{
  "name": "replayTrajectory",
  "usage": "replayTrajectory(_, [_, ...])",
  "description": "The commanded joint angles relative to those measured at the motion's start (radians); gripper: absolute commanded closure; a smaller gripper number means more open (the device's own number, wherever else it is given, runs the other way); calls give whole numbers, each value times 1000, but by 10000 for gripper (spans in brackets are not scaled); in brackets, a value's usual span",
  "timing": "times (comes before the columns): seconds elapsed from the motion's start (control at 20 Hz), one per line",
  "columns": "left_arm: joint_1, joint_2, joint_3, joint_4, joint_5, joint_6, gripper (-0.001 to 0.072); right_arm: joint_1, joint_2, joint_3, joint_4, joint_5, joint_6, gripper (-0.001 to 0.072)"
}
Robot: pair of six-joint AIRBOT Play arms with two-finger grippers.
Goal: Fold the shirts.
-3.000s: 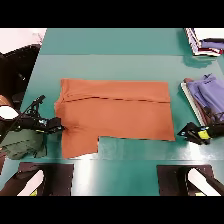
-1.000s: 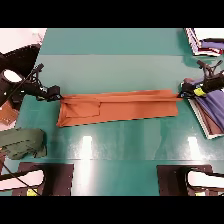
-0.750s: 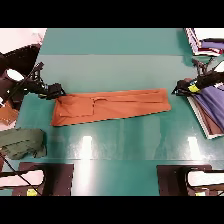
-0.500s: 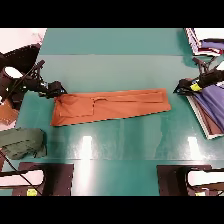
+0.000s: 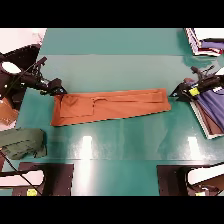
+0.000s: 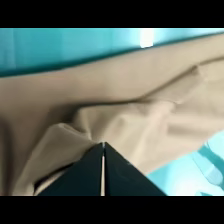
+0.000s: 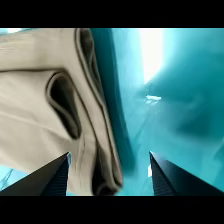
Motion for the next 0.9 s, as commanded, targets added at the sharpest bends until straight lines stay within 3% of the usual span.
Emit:
replayTrajectory(0.0, [-71,1,3,-9,14,-2,684,53,-86,1,76,-1,-35,138])
replayTrajectory(0.1, [-116,1,3,4,43,-4,684,82,-99,1,122,-27,-56,150])
replayTrajectory(0.3, [-126,1,11,173,65,-77,684,97,-69,2,126,-52,-91,592])
replayTrajectory(0.35, [-118,1,19,233,65,-109,684,97,-54,2,127,-55,-113,667])
replayTrajectory(0.6, [-84,1,79,377,57,-152,681,97,-2,2,127,-48,-125,690])
replayTrajectory(0.65, [-71,1,104,377,43,-154,626,97,8,2,126,-45,-125,690])
replayTrajectory(0.7, [-58,1,133,377,28,-154,360,97,21,2,126,-42,-125,691])
replayTrajectory(0.75, [-44,1,169,377,10,-161,249,97,34,2,127,-42,-125,691])
replayTrajectory(0.85, [-31,5,236,375,-24,-175,253,97,61,2,127,-37,-124,691])
